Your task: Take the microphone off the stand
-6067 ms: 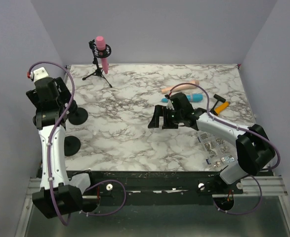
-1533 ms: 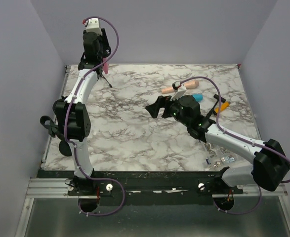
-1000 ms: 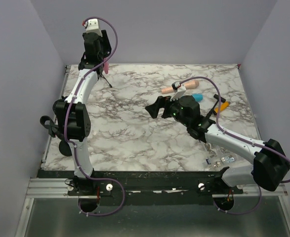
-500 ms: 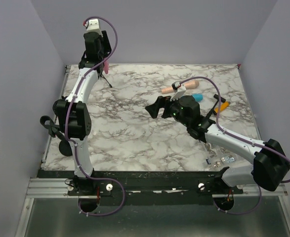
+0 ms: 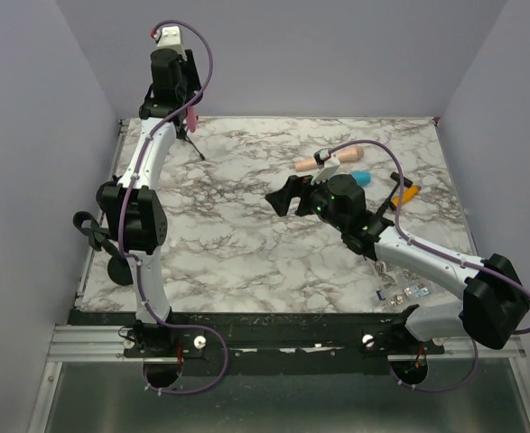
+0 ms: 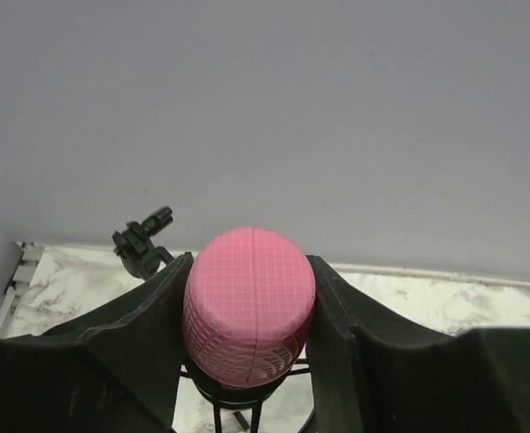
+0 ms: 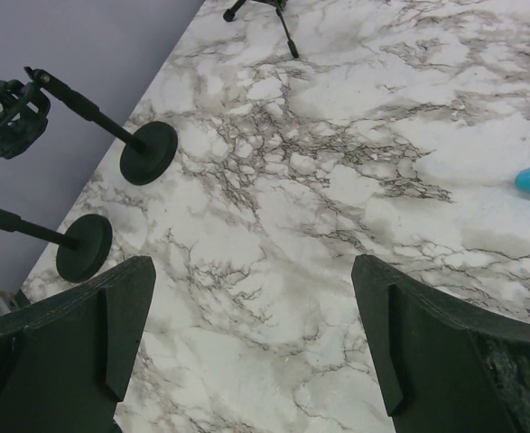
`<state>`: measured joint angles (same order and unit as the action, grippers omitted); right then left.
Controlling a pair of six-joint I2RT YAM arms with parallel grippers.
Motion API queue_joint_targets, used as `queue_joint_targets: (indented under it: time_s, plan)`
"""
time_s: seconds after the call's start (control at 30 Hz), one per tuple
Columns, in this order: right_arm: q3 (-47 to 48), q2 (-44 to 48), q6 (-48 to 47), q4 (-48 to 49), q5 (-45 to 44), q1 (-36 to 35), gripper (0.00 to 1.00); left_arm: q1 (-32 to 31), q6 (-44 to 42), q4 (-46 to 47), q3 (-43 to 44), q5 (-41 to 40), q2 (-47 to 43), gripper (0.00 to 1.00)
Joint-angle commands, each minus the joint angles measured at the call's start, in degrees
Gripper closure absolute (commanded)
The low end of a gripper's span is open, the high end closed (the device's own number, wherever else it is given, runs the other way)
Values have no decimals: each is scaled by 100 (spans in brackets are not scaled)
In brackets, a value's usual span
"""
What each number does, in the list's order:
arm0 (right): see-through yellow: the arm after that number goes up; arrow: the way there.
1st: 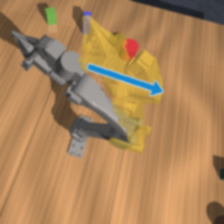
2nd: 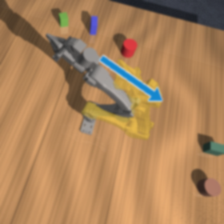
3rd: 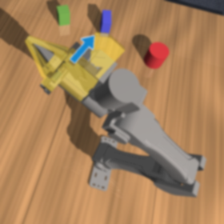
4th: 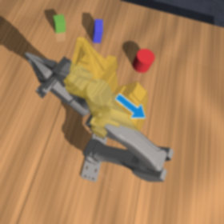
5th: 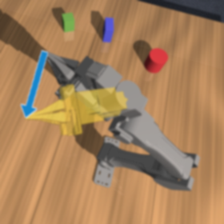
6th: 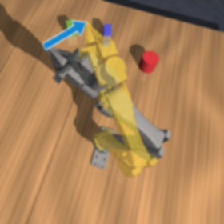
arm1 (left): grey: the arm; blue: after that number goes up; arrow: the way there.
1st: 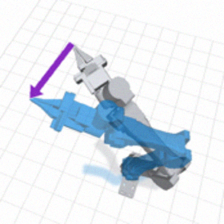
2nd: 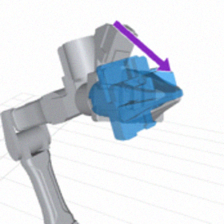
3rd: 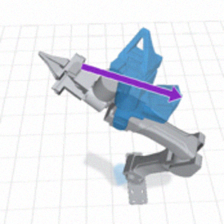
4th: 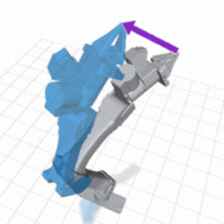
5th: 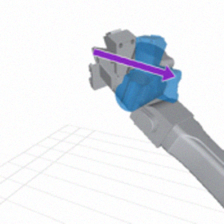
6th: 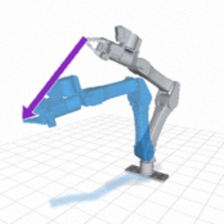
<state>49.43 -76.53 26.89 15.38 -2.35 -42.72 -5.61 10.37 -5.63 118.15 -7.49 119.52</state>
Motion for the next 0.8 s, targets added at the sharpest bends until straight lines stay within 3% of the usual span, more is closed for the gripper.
queue_joint_targets:
  time_s: [0.0, 0.27, 0.57, 0.67, 0.77]
  plan:
    - [-12, 9, -58, 159, -128, -52, 0, 6, -441, 71, 705, -38, -281, 99]
    - [31, -35, -46, 169, -91, -43, 0, -26, -532, 260, 1595, -118, -403, 100]
    - [531, -315, 147, -115, 195, -25, 0, -95, -56, 1114, 1753, 175, -1309, 100]
    - [628, -312, 240, -233, 320, -26, 0, -207, 105, 1246, 1245, 309, -1898, 100]
    - [660, -246, 332, -385, 436, -17, 0, -303, 503, 1472, 32, 473, -2839, 100]
